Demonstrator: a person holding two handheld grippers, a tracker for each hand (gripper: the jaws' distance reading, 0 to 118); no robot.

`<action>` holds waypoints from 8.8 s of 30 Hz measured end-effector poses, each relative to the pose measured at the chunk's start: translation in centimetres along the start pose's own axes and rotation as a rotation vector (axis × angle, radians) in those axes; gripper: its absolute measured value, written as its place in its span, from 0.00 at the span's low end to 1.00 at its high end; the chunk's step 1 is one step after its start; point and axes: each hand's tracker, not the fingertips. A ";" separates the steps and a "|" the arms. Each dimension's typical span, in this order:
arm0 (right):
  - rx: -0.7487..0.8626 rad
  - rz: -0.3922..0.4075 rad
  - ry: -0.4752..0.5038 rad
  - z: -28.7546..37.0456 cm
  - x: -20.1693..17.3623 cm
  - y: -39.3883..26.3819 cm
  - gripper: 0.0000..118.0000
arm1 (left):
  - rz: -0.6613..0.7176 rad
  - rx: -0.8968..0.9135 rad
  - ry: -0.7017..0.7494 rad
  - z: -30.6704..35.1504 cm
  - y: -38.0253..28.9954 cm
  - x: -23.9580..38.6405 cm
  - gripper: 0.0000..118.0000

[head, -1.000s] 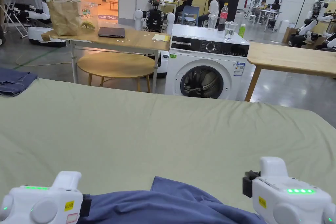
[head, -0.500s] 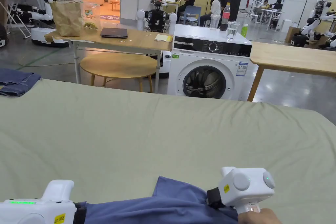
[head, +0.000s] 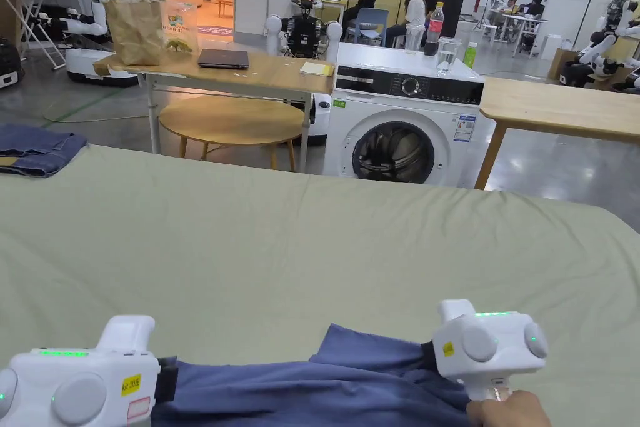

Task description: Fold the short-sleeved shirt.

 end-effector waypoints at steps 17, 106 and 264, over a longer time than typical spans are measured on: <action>0.508 -0.099 -0.208 21.7 9.1 6.3 0.01 | -0.063 0.327 0.057 13.0 15.1 -0.4 0.00; 0.117 0.001 -0.247 20.1 3.8 -25.2 0.01 | -0.037 -0.051 0.141 12.7 -16.7 -4.9 0.00; 0.526 -0.180 -0.148 13.6 0.7 -9.2 0.41 | -0.034 0.238 0.075 6.5 -1.3 -0.9 0.40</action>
